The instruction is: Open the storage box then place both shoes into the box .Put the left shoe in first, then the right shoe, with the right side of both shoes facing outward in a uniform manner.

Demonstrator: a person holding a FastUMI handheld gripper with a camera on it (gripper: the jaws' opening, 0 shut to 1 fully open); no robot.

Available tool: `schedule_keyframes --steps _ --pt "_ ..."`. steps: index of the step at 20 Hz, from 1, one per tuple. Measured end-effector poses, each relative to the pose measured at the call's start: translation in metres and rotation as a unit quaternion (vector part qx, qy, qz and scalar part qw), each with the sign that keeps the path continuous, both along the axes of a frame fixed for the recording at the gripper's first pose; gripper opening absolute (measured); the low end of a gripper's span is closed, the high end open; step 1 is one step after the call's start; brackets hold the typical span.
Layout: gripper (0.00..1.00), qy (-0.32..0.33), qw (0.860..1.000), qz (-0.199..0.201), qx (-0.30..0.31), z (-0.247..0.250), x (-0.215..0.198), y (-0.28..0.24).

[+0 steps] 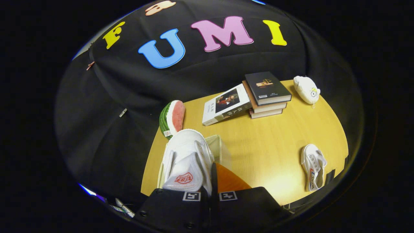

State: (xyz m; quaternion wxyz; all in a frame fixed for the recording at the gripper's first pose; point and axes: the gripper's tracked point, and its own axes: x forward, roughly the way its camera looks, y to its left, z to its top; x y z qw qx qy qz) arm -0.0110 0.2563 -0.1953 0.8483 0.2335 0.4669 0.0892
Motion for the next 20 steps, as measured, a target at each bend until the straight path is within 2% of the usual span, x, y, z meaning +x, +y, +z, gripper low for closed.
schedule_keyframes --steps 6,8,12,15,16,18,20 --pt "0.06 0.080 0.997 -0.014 -0.016 -0.032 0.001 0.058" --pt "0.06 0.089 0.996 -0.014 -0.026 -0.041 0.005 0.067" --pt "0.06 0.094 0.994 -0.041 -0.046 -0.058 0.013 0.075" --pt "0.09 0.095 0.993 -0.062 -0.043 -0.066 0.018 0.083" --pt "0.09 0.095 0.993 -0.057 -0.035 -0.067 0.018 0.091" --pt "0.17 0.107 0.994 -0.032 -0.009 -0.071 0.010 0.112" --pt "0.32 0.114 0.993 -0.018 0.010 -0.074 0.006 0.119"
